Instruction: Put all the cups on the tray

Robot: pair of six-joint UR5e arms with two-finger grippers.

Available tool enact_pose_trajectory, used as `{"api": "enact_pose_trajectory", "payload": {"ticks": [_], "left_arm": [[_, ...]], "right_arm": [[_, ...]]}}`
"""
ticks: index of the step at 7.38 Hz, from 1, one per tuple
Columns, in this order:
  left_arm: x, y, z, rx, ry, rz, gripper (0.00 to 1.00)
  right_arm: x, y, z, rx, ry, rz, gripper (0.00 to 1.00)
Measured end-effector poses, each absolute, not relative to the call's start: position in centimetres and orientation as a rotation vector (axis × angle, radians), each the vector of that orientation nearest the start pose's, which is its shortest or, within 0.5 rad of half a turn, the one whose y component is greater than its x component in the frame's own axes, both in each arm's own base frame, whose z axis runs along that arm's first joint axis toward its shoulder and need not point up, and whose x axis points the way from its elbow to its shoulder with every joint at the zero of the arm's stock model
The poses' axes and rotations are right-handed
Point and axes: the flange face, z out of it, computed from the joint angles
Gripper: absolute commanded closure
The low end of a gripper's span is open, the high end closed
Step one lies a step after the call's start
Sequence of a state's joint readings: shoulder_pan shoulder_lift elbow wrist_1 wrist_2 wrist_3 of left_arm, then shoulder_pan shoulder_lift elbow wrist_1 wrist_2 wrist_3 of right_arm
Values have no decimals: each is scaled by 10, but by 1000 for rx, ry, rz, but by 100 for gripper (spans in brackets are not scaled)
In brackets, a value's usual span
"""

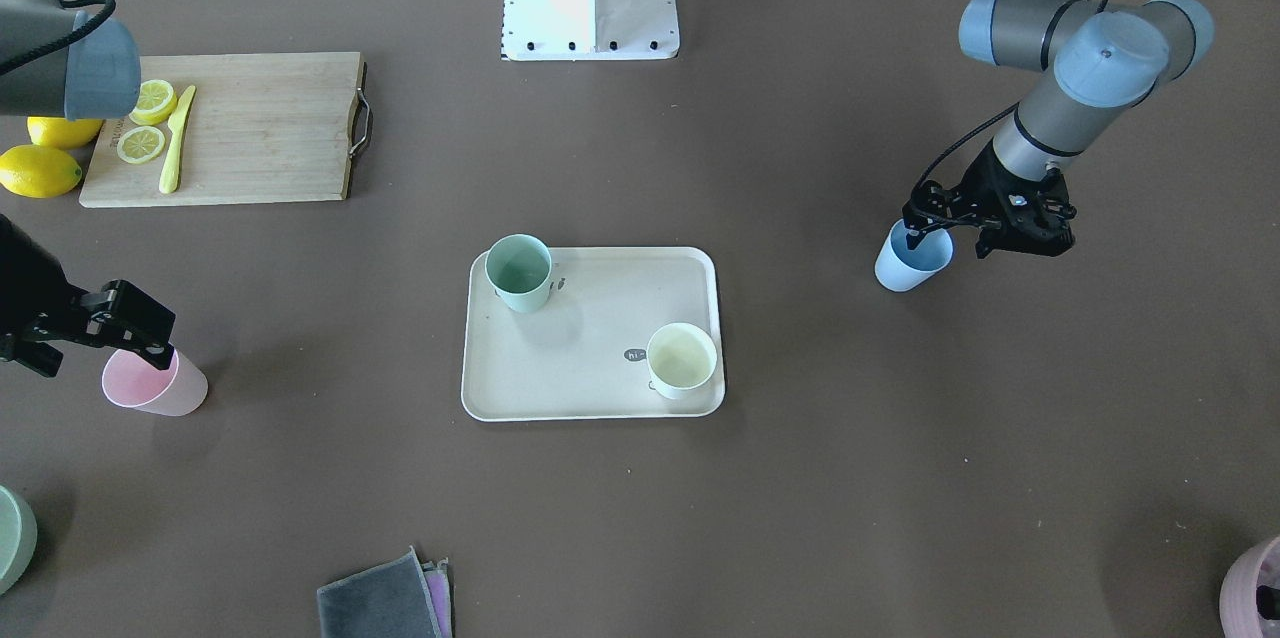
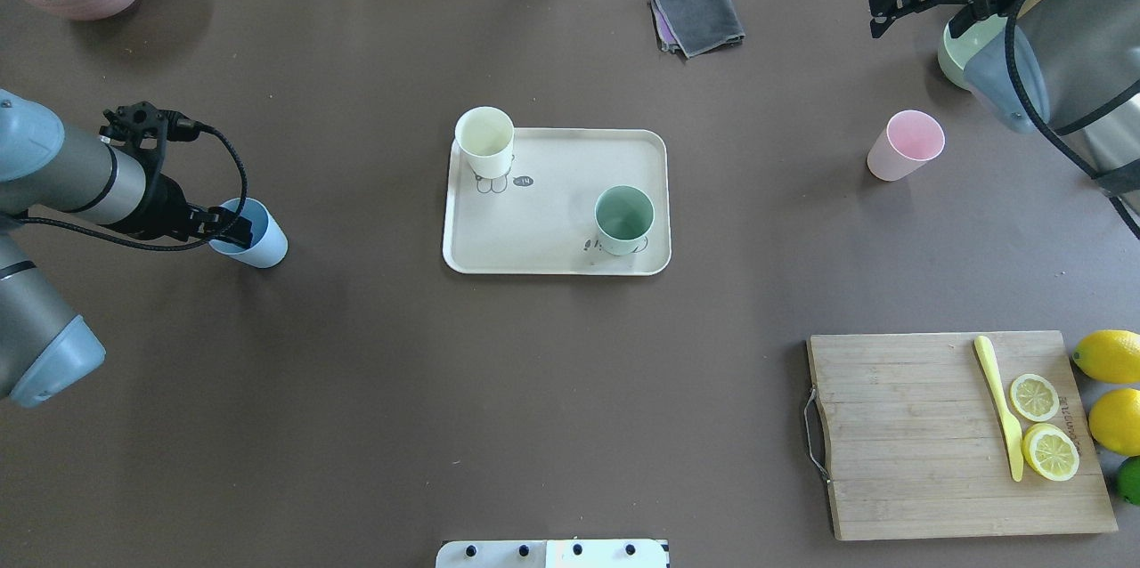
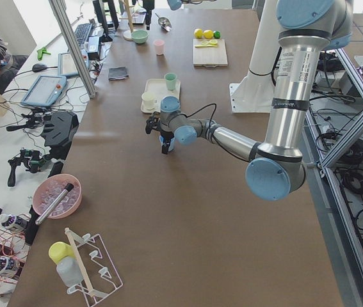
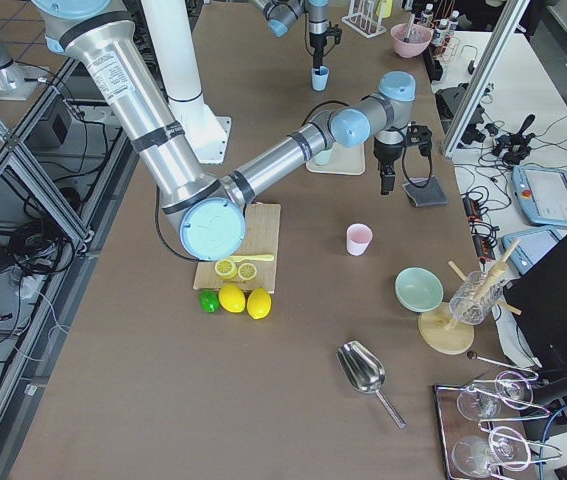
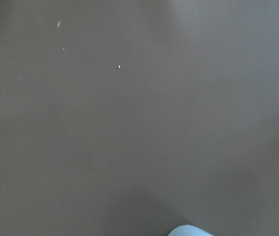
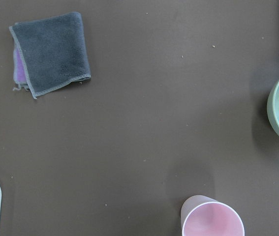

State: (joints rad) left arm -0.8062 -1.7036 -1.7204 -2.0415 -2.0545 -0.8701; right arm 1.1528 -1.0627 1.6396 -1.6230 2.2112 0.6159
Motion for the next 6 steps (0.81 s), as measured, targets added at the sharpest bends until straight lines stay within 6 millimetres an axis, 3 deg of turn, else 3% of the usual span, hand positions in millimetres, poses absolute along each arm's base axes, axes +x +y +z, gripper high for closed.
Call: {"api": "enact_pose_trajectory", "payload": {"ticks": [1, 3, 4, 6], "left_arm": [[337, -465, 474, 166, 844, 90, 100], [348, -468, 463, 174, 852, 100, 100], [358, -476, 440, 185, 871, 105, 100], [384, -501, 368, 182, 882, 95, 100]], "right_arm": [[-197, -633, 348, 133, -787, 7, 0], [-189, -628, 372, 144, -780, -18, 0], [-184, -626, 383, 149, -778, -23, 0], [-180, -623, 395, 147, -774, -25, 0]]}}
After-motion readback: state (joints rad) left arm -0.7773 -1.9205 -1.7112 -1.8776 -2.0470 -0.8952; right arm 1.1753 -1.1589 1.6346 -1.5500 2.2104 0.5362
